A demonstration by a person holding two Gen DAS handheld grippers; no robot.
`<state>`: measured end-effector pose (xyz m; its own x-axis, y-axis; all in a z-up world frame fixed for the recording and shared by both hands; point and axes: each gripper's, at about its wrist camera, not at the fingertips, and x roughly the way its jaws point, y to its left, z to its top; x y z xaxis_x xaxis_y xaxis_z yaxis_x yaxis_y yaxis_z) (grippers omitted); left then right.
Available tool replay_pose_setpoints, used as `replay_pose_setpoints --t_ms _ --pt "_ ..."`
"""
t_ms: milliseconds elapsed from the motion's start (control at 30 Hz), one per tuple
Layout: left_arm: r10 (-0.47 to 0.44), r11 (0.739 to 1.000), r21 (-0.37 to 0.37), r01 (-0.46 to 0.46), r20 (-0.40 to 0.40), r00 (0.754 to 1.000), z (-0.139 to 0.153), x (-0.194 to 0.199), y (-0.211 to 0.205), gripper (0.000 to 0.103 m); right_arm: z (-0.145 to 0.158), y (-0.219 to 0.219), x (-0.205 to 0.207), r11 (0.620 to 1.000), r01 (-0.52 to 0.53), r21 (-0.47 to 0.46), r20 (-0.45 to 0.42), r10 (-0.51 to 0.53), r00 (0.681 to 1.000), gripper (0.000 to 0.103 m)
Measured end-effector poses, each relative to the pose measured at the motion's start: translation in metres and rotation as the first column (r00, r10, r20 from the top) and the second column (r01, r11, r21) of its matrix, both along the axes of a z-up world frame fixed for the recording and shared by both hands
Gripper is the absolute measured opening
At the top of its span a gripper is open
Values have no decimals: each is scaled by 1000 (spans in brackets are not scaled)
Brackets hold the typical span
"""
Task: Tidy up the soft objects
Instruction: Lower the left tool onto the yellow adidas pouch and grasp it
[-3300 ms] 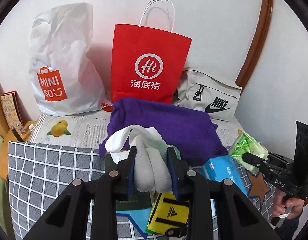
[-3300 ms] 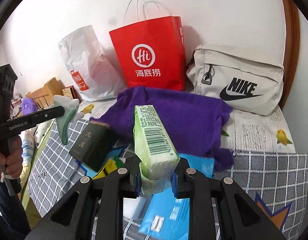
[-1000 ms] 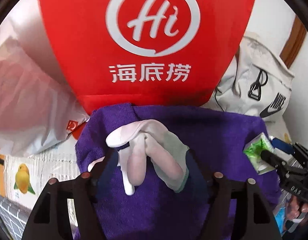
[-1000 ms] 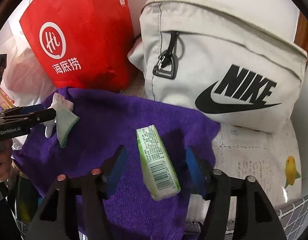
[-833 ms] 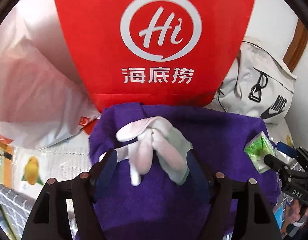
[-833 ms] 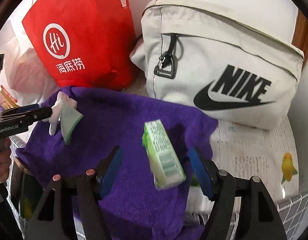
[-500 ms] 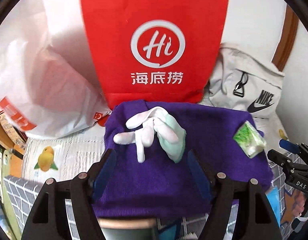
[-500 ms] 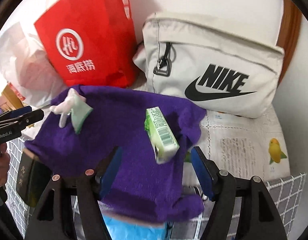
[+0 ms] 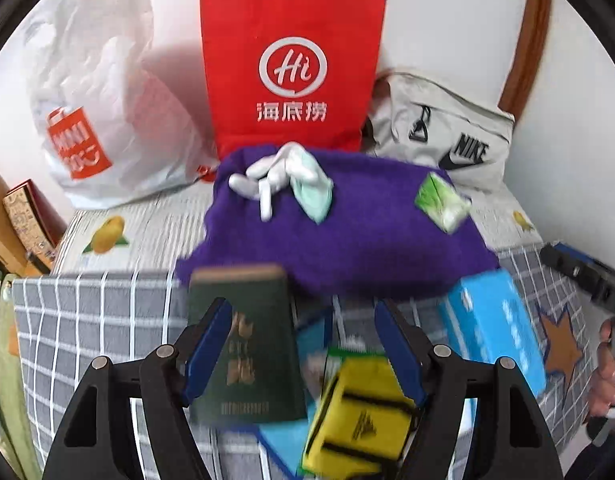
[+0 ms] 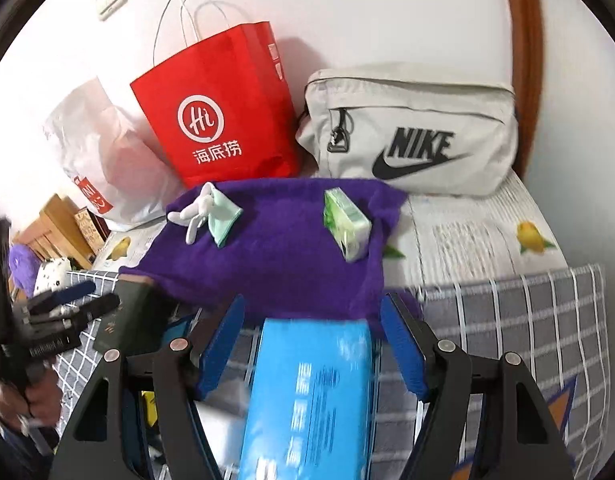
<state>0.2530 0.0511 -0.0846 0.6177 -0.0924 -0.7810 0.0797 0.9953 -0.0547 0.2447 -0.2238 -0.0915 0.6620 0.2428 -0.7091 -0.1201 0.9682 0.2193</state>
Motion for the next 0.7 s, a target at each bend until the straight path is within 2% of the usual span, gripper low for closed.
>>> replay_pose_setpoints --t_ms 67,233,500,700 --pt "-8 1000 8 8 -4 1000 -5 -19 -2 73 0 -1 -13 1000 4 0 -6 -4 1000 71" --pt "-34 999 -33 32 -37 999 -22 -48 -5 76 -7 2 -40 1000 11 -27 -27 -12 1000 70" --pt "-99 988 -126 92 -55 994 -46 -89 -11 76 -18 11 -80 999 -33 -40 -14 33 999 70" --pt "-107 988 -117 102 -37 994 -58 -102 -14 76 -31 20 -98 995 -79 -54 -2 79 997 70"
